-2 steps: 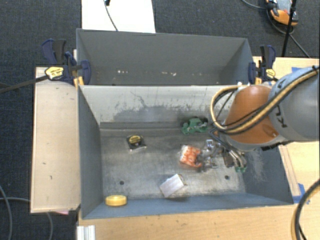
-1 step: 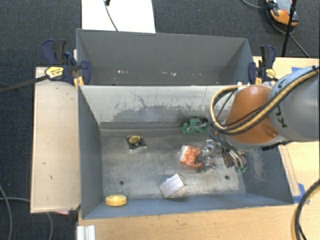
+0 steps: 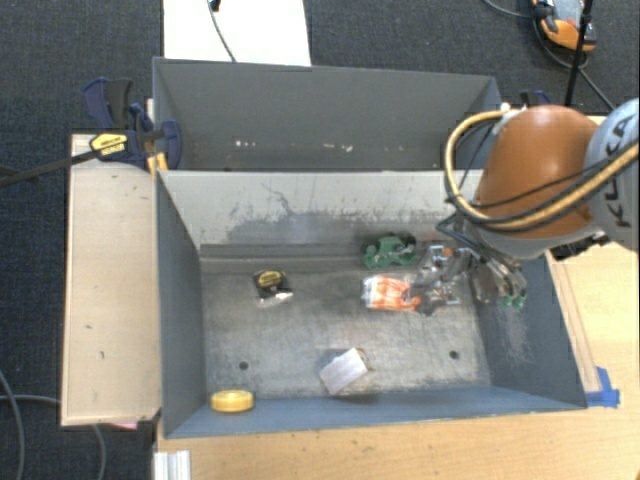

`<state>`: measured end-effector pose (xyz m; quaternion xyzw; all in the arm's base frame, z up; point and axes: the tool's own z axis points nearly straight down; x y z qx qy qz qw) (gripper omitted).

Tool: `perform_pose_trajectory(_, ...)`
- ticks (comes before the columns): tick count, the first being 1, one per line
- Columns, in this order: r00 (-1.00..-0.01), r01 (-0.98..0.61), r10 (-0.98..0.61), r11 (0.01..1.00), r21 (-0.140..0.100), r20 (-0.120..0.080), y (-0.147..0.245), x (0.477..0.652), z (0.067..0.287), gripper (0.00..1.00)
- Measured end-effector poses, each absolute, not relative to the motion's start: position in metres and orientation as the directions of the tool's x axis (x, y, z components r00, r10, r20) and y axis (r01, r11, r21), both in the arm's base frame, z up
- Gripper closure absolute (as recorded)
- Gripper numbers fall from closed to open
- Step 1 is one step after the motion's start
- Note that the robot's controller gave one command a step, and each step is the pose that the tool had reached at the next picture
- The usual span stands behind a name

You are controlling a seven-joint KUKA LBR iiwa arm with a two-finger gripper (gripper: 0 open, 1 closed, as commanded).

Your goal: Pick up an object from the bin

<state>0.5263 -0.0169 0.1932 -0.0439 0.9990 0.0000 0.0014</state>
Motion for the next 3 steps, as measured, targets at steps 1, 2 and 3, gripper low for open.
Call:
perform_pose_trajectory(1, -0.996, -0.089, -0.089, 0.996, 0.000, -0.003, -0.017, 0.526, 0.193, 1.00)
perform_pose_trajectory(2, -0.996, -0.090, -0.090, 0.996, 0.000, -0.003, -0.017, 0.526, 0.194, 1.00)
perform_pose_trajectory(3, -0.991, -0.131, -0.131, 0.991, -0.002, -0.007, -0.027, 0.526, 0.217, 1.00)
